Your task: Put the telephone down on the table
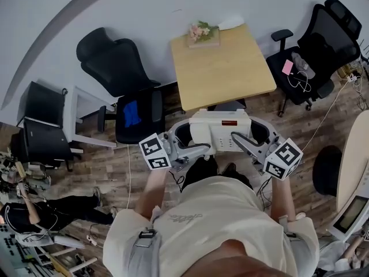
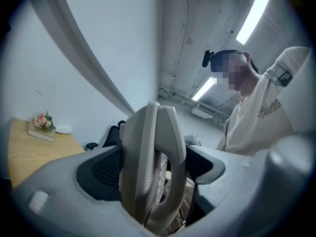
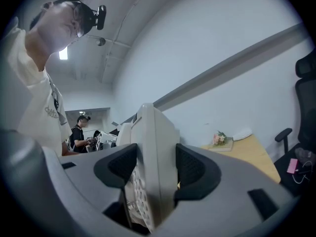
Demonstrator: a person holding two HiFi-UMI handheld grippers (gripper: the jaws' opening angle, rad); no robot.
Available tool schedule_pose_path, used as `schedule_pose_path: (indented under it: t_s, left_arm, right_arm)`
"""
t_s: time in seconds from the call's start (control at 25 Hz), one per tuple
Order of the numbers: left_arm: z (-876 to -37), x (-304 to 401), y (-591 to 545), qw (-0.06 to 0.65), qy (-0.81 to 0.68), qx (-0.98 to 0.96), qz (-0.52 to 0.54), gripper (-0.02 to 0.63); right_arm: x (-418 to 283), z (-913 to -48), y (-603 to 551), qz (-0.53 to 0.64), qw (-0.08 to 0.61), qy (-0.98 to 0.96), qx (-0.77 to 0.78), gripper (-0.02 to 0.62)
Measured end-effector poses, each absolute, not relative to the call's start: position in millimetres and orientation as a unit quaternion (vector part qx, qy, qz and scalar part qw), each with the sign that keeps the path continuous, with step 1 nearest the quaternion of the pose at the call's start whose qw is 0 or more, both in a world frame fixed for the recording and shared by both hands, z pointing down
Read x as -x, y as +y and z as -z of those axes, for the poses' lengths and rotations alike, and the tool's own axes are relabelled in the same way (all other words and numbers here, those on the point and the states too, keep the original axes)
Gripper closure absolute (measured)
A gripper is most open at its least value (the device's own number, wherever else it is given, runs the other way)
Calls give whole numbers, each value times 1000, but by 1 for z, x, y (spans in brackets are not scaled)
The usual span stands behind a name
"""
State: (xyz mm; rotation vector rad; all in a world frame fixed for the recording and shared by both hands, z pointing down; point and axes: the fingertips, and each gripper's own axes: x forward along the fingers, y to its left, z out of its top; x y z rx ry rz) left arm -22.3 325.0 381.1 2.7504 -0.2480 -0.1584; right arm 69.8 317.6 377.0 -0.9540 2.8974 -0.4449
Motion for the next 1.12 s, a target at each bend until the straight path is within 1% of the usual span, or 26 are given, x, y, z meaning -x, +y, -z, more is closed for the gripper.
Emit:
schedule_pose_path:
  t_s: [0.32, 0.52, 0.72, 1.12]
  left_arm:
    - [-395, 36, 279, 200, -94, -973, 62, 216]
    - [-391, 41, 235, 195, -84, -975, 73, 216]
    - [-379, 62, 173, 196, -71, -975, 76, 216]
    - [-391, 91, 113, 196, -53, -976, 81, 216]
  right_arm:
    - [-56, -391, 270, 162, 15, 938, 305, 354]
    - [-51, -383, 227, 151, 1, 938, 312, 354]
    - [-29, -371, 167, 151, -11, 935, 320, 354]
    - [0, -383, 111, 155, -9, 928, 339, 354]
